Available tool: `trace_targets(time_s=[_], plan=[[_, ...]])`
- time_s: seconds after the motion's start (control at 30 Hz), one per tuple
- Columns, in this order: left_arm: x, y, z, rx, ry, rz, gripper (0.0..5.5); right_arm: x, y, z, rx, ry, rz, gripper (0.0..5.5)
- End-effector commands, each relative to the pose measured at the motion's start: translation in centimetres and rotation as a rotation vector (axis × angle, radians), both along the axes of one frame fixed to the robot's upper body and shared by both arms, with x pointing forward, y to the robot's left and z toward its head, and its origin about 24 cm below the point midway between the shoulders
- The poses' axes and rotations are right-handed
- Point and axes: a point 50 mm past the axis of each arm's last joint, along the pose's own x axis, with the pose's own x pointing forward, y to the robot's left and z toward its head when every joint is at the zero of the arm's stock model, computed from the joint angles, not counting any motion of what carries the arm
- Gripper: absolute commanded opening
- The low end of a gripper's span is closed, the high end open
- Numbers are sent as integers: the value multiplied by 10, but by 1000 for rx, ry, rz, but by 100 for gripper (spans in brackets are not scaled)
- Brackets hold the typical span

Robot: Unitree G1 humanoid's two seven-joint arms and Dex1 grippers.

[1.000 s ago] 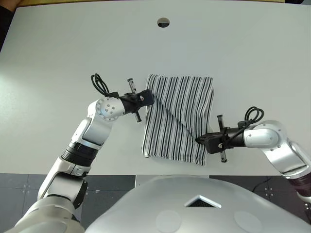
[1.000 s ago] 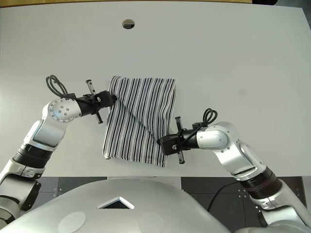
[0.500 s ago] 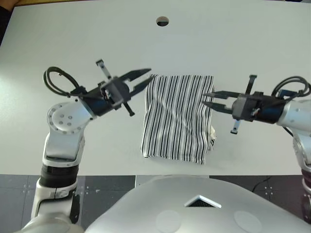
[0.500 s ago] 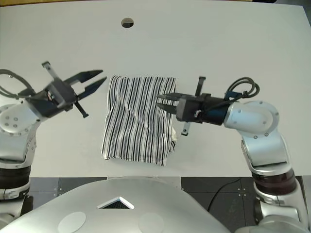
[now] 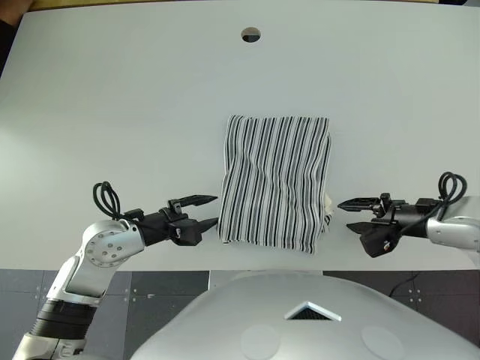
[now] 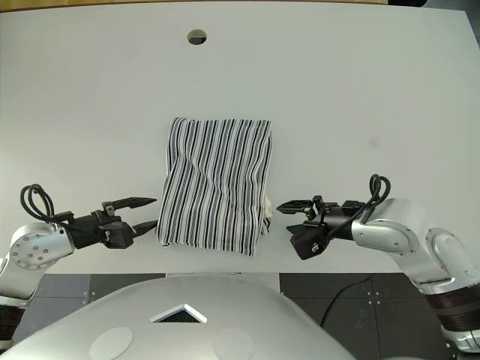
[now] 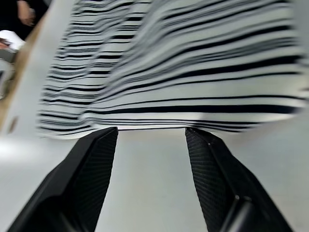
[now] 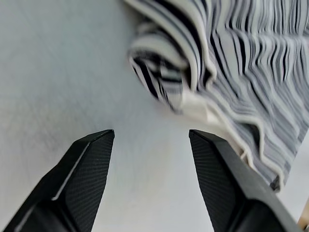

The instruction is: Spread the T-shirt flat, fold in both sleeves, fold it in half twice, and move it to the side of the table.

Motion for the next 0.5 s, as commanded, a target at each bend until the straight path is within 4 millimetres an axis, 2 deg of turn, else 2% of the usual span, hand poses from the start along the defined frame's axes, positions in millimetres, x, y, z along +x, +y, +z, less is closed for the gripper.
trace_targets(time_s=[0.03, 0.1, 0.27, 0.4, 0.5], plan=[[1, 1, -2, 46, -3, -66, 260, 0, 21, 4, 110, -135, 141, 289], [6, 5, -2, 82, -38, -81, 260, -2, 31, 6, 160, -229, 249, 289], [9, 5, -5, 120, -91, -131, 260, -8, 43, 1, 225, -331, 374, 289], [7, -1, -9, 100, -96, -157, 260, -6, 41, -11, 183, -344, 406, 289], [9, 4, -6, 121, -102, -162, 260, -3, 32, -10, 152, -358, 400, 289]])
